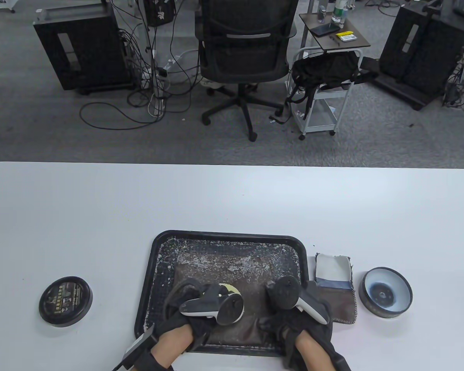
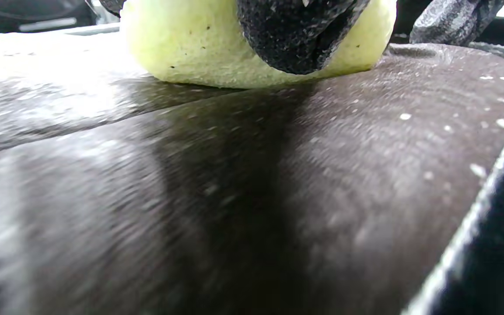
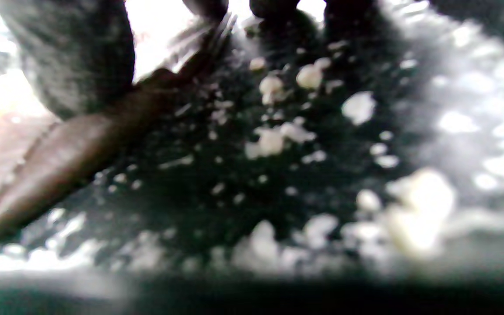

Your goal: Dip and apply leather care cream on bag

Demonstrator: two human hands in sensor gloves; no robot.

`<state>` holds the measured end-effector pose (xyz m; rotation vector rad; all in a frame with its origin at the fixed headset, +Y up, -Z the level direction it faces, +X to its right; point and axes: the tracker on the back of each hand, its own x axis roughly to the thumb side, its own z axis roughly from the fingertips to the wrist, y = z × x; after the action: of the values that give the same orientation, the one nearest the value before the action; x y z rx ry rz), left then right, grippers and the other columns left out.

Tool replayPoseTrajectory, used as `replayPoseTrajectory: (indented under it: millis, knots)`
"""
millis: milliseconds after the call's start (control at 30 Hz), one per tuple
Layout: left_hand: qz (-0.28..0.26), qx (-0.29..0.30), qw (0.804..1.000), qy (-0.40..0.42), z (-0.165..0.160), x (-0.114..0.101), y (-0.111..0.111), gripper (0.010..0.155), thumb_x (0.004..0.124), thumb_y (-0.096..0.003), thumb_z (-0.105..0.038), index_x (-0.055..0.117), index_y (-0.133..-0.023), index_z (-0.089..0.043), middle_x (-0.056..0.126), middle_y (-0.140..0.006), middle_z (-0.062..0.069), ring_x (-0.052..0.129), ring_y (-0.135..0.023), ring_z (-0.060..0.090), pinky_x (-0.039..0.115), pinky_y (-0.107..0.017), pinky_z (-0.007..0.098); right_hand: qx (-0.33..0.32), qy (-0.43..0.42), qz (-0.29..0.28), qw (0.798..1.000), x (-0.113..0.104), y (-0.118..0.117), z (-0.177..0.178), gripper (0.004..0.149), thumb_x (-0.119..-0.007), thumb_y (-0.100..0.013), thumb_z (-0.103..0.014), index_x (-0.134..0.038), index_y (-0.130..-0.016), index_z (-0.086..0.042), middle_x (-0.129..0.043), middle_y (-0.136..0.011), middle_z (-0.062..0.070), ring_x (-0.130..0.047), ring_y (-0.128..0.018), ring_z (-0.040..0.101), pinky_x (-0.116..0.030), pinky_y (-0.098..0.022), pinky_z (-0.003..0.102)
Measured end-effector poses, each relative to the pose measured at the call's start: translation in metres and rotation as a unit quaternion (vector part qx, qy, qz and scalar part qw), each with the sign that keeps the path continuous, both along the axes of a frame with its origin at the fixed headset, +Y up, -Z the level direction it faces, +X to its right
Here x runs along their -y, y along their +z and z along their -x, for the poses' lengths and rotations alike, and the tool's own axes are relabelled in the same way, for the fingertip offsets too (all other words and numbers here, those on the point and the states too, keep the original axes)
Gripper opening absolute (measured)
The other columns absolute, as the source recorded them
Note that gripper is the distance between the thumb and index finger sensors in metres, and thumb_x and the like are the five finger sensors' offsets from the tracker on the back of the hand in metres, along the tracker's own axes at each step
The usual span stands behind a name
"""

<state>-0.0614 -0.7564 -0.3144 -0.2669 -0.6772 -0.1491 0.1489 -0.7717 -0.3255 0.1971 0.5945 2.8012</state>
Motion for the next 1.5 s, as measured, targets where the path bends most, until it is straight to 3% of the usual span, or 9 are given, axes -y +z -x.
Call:
replayPoseTrajectory:
  millis: [533, 1067, 1333, 1500]
  knots:
    - [0.011, -0.009, 1.000, 0.008, 0.044, -0.001, 0.007, 0.055, 0.082, -0.0358, -0.027, 0.070, -0.086, -0.043, 0.066, -0.099, -0.015, 0.066, -0.095, 0.014, 0.063, -0.070, 0.043, 0.009, 0.003, 0.014, 1.000, -0.001, -0.003, 0.004, 0.089, -0.088, -0.036, -0.044, -0.043, -0.107, -0.018, -0.019, -0.110, 0.015, -0.039, -0.094, 0.030, -0.040, -0.071, 0.054]
    - [0.079, -0.100, 0.991, 0.023, 0.092, -0.008, 0.003, 0.053, 0.085, -0.0330, -0.024, 0.076, -0.082, -0.043, 0.071, -0.095, -0.015, 0.070, -0.093, 0.013, 0.064, -0.069, 0.043, 0.009, -0.002, 0.015, 1.000, 0.000, -0.003, 0.003, 0.088, -0.088, -0.036, -0.044, -0.043, -0.107, -0.018, -0.019, -0.110, 0.015, -0.039, -0.094, 0.030, -0.039, -0.071, 0.054]
    - [0.099, -0.129, 0.987, 0.018, 0.104, -0.008, 0.002, 0.054, 0.086, -0.0325, -0.023, 0.075, -0.082, -0.041, 0.071, -0.095, -0.013, 0.071, -0.092, 0.016, 0.066, -0.068, 0.044, 0.008, -0.004, 0.015, 1.000, 0.001, -0.003, 0.002, 0.088, -0.088, -0.036, -0.043, -0.043, -0.107, -0.017, -0.019, -0.110, 0.015, -0.040, -0.094, 0.030, -0.039, -0.071, 0.054]
    - [0.088, -0.113, 0.989, 0.028, 0.102, -0.007, 0.005, 0.055, 0.086, -0.0331, -0.025, 0.074, -0.085, -0.038, 0.071, -0.096, -0.008, 0.072, -0.090, 0.021, 0.069, -0.066, 0.045, 0.005, -0.003, 0.014, 1.000, 0.001, -0.004, 0.002, 0.088, -0.088, -0.036, -0.043, -0.043, -0.107, -0.017, -0.020, -0.110, 0.015, -0.039, -0.094, 0.030, -0.039, -0.070, 0.054]
